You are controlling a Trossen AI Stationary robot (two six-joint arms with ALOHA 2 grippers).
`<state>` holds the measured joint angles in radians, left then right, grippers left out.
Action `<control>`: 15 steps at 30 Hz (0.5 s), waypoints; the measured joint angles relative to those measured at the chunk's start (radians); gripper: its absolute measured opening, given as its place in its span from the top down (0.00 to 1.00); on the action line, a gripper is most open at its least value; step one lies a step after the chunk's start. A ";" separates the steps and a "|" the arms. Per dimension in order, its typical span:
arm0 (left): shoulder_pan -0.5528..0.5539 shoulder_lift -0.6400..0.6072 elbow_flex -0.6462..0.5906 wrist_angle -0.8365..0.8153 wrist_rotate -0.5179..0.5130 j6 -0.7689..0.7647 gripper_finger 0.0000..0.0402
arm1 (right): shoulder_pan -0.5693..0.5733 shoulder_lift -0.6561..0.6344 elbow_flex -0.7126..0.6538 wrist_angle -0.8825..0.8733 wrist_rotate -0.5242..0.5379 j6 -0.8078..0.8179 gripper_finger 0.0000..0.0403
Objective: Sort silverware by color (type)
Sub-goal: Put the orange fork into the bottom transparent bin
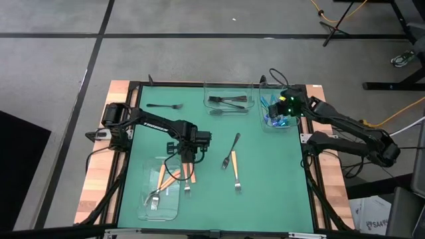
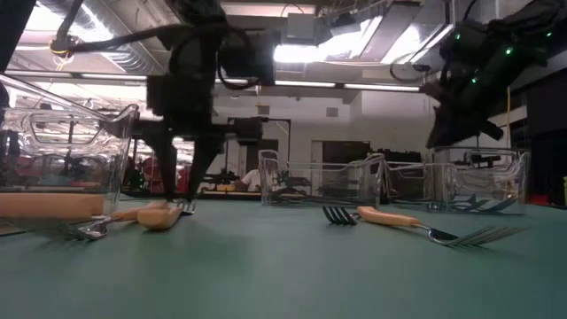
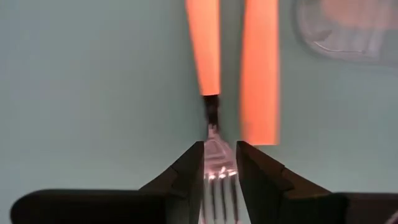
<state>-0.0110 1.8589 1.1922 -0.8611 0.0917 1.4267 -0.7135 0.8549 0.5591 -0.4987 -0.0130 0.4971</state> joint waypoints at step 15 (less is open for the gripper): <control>-0.027 0.001 -0.025 0.080 -0.001 -0.003 0.78 | 0.259 -0.003 0.001 0.227 0.004 0.029 0.82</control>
<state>-0.0383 1.8595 1.1667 -0.7810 0.0906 1.4239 -0.4548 0.8520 0.5602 -0.2718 -0.0090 0.5264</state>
